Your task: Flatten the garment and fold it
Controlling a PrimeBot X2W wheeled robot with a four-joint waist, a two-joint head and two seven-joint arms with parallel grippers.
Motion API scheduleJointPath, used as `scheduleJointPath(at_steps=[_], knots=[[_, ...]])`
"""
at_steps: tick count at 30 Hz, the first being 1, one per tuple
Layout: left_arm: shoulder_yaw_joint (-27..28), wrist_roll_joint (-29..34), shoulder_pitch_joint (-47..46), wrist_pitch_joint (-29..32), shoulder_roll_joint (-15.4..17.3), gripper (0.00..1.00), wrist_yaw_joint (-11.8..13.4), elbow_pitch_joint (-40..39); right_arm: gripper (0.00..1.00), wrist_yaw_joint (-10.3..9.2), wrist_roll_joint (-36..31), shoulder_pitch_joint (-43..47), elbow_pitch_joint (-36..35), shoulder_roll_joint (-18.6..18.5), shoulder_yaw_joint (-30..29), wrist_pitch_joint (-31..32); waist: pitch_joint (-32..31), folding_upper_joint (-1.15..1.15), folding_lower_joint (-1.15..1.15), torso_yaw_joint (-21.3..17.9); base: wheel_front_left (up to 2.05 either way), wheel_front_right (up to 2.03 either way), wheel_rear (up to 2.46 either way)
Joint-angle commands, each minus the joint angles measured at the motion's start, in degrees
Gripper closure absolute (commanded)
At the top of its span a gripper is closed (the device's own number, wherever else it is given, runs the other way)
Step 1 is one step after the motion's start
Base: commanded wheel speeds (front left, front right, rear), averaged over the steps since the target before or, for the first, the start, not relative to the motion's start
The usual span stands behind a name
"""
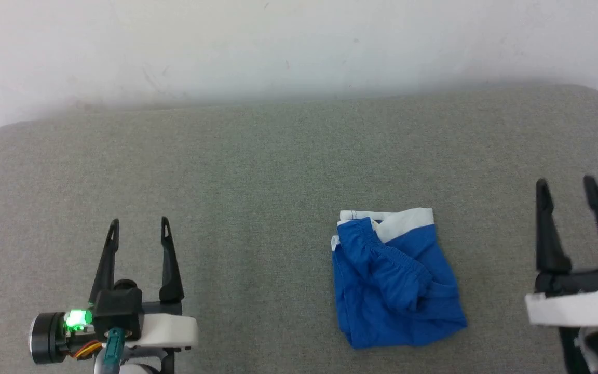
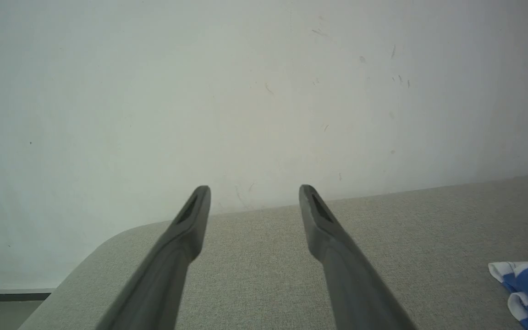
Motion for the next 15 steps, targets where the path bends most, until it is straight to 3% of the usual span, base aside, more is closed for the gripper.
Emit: scheduleJointPath(at_steps=[1, 4, 8, 9, 15], knots=[[0.5, 0.3, 0.9, -0.3, -0.2, 0.00, -0.4, -0.4, 0.00, -0.05, -0.4, -2.9, -0.8, -1.5, -0.6, -0.3, 0.0, 0.00, 0.01, 0.2, 0.00, 0.00, 0.00], [0.5, 0.5, 0.6, -0.3, -0.4, 0.00, -0.8, -0.5, 0.00, -0.05, 0.0, -7.1, 0.3, -6.1, 0.5, 0.5, 0.1, 0.00, 0.01, 1.0, 0.00, 0.00, 0.00], [0.3, 0.7, 0.5, -0.3, -0.9, 0.00, -1.0, -0.7, 0.00, -0.05, 3.9, -12.4, 2.6, -14.0, 7.1, 11.8, 0.9, 0.00, 0.01, 2.0, 0.00, 0.00, 0.00], [0.3, 0.7, 0.5, -0.3, -0.9, 0.00, -1.0, -0.7, 0.00, -0.05, 3.9, -12.4, 2.6, -14.0, 7.1, 11.8, 0.9, 0.00, 0.01, 2.0, 0.00, 0.00, 0.00], [0.1, 1.0, -0.4, -0.3, -1.4, 0.00, -1.2, -0.7, 0.00, -0.05, 21.1, -19.4, 5.4, -27.4, 24.2, 39.1, 3.0, 0.00, 0.01, 3.4, 0.00, 0.00, 0.00]])
